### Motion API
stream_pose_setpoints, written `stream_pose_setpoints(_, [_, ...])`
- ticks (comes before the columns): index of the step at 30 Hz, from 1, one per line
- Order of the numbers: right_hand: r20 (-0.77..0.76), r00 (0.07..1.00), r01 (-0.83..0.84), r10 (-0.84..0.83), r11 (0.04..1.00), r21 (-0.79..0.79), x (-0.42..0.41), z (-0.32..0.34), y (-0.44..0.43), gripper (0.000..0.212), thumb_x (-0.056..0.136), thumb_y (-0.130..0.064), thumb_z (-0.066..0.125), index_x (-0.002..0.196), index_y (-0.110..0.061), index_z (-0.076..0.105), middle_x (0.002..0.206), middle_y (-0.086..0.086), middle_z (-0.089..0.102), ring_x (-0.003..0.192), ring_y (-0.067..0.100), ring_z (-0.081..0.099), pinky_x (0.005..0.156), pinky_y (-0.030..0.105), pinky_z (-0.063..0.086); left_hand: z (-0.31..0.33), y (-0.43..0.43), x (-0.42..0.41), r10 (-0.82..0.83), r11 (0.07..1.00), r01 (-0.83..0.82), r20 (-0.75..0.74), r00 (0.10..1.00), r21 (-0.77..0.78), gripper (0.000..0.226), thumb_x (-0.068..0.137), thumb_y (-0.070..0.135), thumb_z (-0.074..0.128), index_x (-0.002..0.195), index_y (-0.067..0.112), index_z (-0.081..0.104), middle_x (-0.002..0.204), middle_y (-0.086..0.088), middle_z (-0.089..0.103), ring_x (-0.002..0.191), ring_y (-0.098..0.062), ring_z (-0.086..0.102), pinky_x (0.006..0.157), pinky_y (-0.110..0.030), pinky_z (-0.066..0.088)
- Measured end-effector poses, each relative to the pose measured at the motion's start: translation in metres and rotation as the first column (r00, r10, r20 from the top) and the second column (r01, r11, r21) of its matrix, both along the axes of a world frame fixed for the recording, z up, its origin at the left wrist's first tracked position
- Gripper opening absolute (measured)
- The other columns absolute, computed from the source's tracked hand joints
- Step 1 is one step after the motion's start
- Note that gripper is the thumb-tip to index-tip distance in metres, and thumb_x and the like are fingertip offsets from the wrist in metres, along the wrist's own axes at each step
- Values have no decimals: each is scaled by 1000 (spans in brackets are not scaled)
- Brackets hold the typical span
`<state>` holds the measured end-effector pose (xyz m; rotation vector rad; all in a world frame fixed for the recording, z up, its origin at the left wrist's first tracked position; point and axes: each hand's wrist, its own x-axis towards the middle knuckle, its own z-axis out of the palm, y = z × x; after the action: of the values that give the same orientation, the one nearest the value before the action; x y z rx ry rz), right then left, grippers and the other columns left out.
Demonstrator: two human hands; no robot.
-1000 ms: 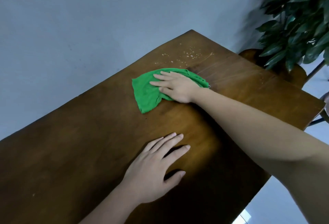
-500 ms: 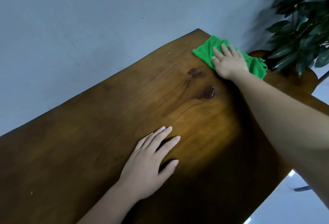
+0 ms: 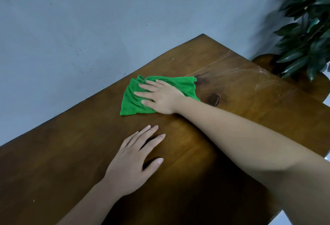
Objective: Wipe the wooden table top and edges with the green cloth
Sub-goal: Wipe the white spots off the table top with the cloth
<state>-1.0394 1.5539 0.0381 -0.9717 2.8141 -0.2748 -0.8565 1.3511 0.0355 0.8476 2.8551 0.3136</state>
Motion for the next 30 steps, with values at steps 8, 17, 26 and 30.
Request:
stream_pose_setpoints(8, [29,928,372,-372,928,-6,-99,7,77,67,111,-69,22,173,-43,21,184,-7,10,170,19,5,136,44,1,-4,2,1,26,1000,-26,-22,999,4,61,114,66,37,172,51,26,182,28,8,169,2,-2,136,-37,8])
stream_pose_setpoints(17, [-1,709,705,-705,709,10,-78,-2,196,70,111,-66,14,175,-38,15,185,-1,6,171,24,4,137,46,2,-6,1,1,19,1000,-19,-36,999,-2,61,114,65,34,173,51,24,183,27,8,169,3,-3,137,-36,7])
stream_pose_setpoints(26, [-25,867,498,-497,866,57,81,-1,134,67,112,-65,6,175,-42,5,184,-6,-3,170,21,-8,137,44,-4,-10,-2,-3,14,1000,-14,-39,999,-5,63,112,70,28,172,55,19,183,28,4,169,3,-4,134,-37,5])
stream_pose_setpoints(30, [-39,952,304,-302,951,58,156,-2,118,63,115,-64,10,174,-45,3,182,-11,-8,169,17,-13,137,43,-6,-13,-3,-5,14,1000,-14,-50,999,-1,65,110,74,26,172,54,20,183,27,7,170,0,1,133,-38,7])
